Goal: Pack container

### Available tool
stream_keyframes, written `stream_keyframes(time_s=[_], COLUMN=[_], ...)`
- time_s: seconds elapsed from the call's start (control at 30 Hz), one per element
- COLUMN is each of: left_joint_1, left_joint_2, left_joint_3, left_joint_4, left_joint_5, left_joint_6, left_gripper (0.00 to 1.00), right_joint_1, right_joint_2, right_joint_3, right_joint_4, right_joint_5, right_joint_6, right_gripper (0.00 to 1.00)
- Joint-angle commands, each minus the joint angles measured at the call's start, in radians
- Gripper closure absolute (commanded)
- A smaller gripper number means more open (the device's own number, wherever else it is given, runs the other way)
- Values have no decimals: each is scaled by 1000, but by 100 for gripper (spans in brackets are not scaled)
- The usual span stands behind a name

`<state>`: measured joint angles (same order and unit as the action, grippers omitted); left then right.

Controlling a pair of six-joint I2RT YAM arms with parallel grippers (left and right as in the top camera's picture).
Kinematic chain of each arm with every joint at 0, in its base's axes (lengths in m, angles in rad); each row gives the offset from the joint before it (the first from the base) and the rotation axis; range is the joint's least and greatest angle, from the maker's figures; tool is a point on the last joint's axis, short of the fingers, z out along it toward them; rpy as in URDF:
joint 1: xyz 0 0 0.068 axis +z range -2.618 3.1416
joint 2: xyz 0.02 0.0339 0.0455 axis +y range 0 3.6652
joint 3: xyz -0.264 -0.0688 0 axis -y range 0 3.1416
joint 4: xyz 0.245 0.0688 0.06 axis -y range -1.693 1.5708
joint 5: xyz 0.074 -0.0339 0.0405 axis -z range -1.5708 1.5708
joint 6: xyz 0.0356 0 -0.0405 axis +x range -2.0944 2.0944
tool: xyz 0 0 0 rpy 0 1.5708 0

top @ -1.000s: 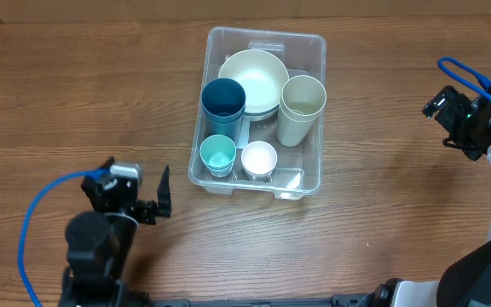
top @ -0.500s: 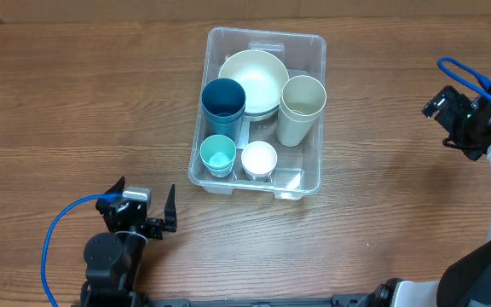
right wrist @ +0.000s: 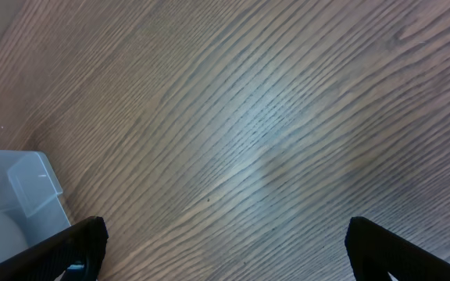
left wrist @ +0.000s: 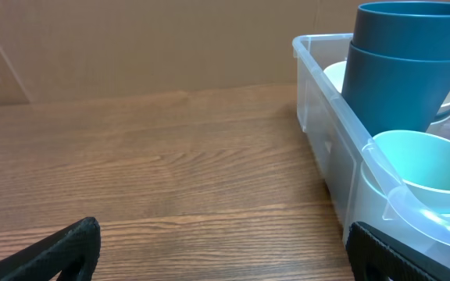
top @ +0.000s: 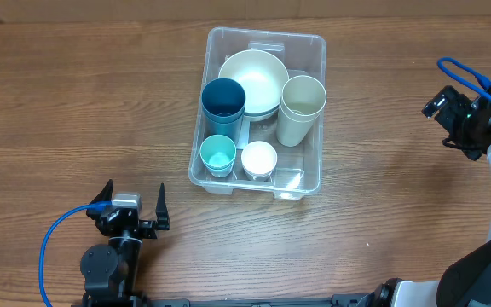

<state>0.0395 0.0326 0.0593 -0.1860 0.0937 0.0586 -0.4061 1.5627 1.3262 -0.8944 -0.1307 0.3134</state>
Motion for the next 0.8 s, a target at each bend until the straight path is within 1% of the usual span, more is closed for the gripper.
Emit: stream_keyframes(time_s=[0.0, 0.6, 0.77], left_joint_1=[6, 6, 6], left_joint_2=[-15, -15, -15], left_joint_3=[-6, -6, -6], left_joint_4=[7, 7, 7], left_joint_5=[10, 10, 10], left_joint_6=[-13, -13, -13], left_gripper=[0, 0, 0], right_joint_1=[-3, -3, 26], right_joint_2=[-2, -6, -98], right_joint_3=[17, 17, 17], right_joint_4=[3, 3, 3], right_joint_5=[-5, -5, -5], right_joint_6=[-7, -7, -7], right_gripper=[0, 0, 0])
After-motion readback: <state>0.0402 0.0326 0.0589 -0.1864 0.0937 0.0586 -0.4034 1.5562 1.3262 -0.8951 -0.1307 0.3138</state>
